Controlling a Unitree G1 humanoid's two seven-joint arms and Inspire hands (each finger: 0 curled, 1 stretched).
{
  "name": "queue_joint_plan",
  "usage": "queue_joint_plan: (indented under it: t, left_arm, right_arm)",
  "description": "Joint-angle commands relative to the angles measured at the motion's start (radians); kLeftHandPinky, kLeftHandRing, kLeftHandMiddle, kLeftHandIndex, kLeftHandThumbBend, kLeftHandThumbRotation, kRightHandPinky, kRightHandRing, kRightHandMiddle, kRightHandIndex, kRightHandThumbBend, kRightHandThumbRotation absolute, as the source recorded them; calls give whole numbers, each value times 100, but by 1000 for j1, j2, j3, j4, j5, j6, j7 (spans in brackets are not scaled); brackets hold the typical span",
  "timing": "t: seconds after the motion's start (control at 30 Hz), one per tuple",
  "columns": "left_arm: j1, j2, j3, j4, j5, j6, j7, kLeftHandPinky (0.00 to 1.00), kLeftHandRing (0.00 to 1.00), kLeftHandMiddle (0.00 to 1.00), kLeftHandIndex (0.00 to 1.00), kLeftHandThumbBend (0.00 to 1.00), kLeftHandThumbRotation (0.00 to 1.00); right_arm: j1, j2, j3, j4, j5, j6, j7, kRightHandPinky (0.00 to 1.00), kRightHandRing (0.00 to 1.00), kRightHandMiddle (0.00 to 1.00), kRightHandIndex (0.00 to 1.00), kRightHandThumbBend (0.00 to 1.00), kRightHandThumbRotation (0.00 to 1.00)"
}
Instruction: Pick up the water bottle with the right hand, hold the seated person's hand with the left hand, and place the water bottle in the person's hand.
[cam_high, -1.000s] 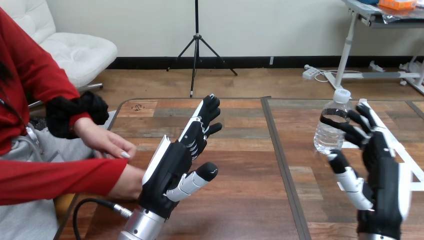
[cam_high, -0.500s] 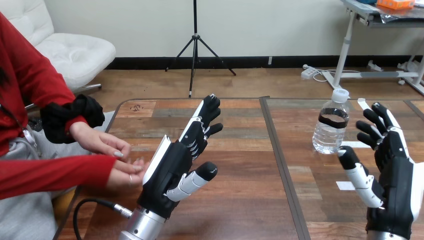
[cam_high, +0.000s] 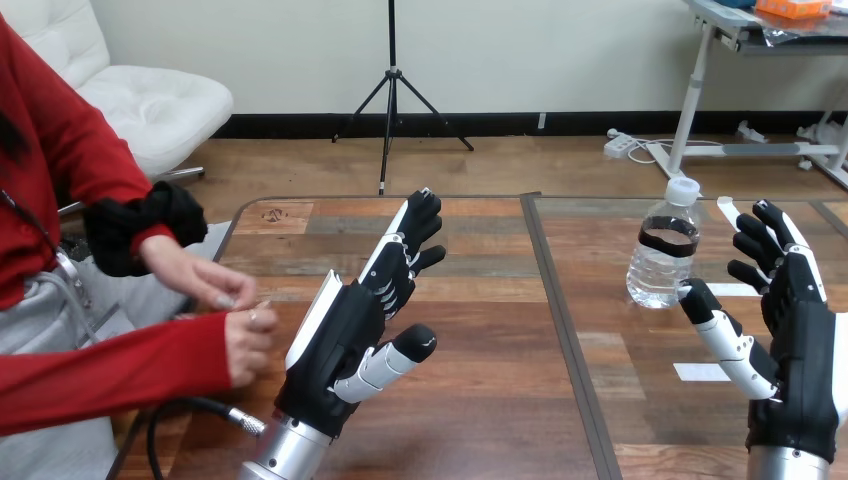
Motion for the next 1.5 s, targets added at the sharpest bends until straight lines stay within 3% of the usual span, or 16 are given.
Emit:
queue_joint_plan:
  t: [0.0, 0.43, 0.73, 1.47]
  left_arm:
    - [-61, -5, 0, -3, -2, -9, -3, 92, 98, 100, 100, 100, 83]
    - [-55, -8, 0, -12, -5, -8, -1, 91, 98, 100, 100, 100, 83]
    - [-50, -12, 1, -17, -13, -11, -6, 91, 98, 100, 100, 100, 83]
    - [-42, -15, 1, -17, -9, -12, -6, 91, 97, 100, 100, 100, 83]
  right_arm:
    - [-135, -69, -11, 56, -33, 34, -25, 77, 85, 85, 88, 100, 64]
    - [-193, -124, 6, 107, -99, 93, -81, 76, 85, 85, 89, 100, 68]
    - [-230, -159, 20, 127, -115, 142, -86, 77, 86, 87, 91, 100, 71]
    - [-337, -252, 40, 138, -116, 233, -31, 87, 91, 90, 93, 100, 68]
